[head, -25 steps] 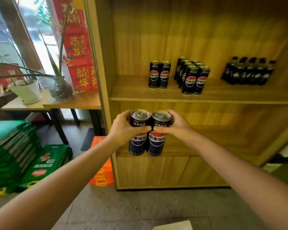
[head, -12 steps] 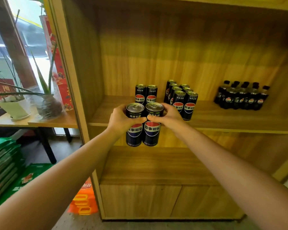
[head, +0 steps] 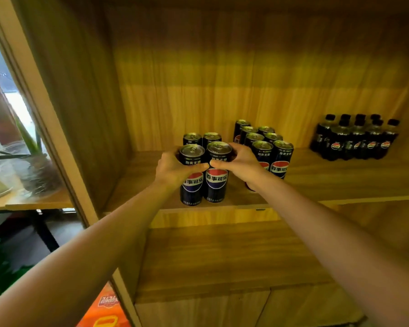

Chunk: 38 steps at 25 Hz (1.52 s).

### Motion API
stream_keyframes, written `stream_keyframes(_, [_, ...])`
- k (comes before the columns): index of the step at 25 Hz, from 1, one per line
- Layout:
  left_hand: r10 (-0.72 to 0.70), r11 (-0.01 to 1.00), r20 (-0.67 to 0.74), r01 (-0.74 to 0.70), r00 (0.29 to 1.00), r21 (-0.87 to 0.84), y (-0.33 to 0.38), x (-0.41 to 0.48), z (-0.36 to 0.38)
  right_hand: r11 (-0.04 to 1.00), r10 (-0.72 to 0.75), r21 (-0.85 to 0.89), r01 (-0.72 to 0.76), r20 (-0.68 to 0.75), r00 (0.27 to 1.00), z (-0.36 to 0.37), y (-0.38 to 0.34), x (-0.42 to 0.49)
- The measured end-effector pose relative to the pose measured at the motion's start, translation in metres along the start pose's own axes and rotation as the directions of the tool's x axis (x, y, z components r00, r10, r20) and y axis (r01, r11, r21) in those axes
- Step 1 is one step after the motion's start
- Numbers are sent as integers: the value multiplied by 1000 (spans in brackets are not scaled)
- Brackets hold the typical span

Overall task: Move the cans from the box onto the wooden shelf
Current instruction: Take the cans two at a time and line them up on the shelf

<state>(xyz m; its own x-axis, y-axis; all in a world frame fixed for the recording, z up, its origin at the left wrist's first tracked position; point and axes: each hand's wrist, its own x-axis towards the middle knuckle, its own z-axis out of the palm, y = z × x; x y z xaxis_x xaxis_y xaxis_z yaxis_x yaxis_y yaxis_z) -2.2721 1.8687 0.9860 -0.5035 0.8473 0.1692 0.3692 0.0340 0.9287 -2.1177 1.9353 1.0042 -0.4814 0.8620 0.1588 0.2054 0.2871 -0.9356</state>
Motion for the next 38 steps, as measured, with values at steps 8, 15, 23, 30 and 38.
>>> stream_keyframes(8, [3,1000,-11,-3,1000,17,-22,55,14,999,-26,-21,26,-30,999,7,25,56])
stream_keyframes(15, [23,998,-9,-22,1000,64,-32,63,21,997,-67,-37,66,-24,997,10,42,66])
stream_keyframes(23, [54,997,-32,-52,998,63,-33,67,28,998,-61,-9,60,-45,997,11,58,74])
stream_keyframes(30, [42,936,-16,-34,999,349,-71,56,29,995,55,86,-54,-13,998,15,83,62])
stream_keyframes(38, [-50,677,94,-36,994,735,-110,43,37,798,95,-594,-97,-35,995,39,125,49])
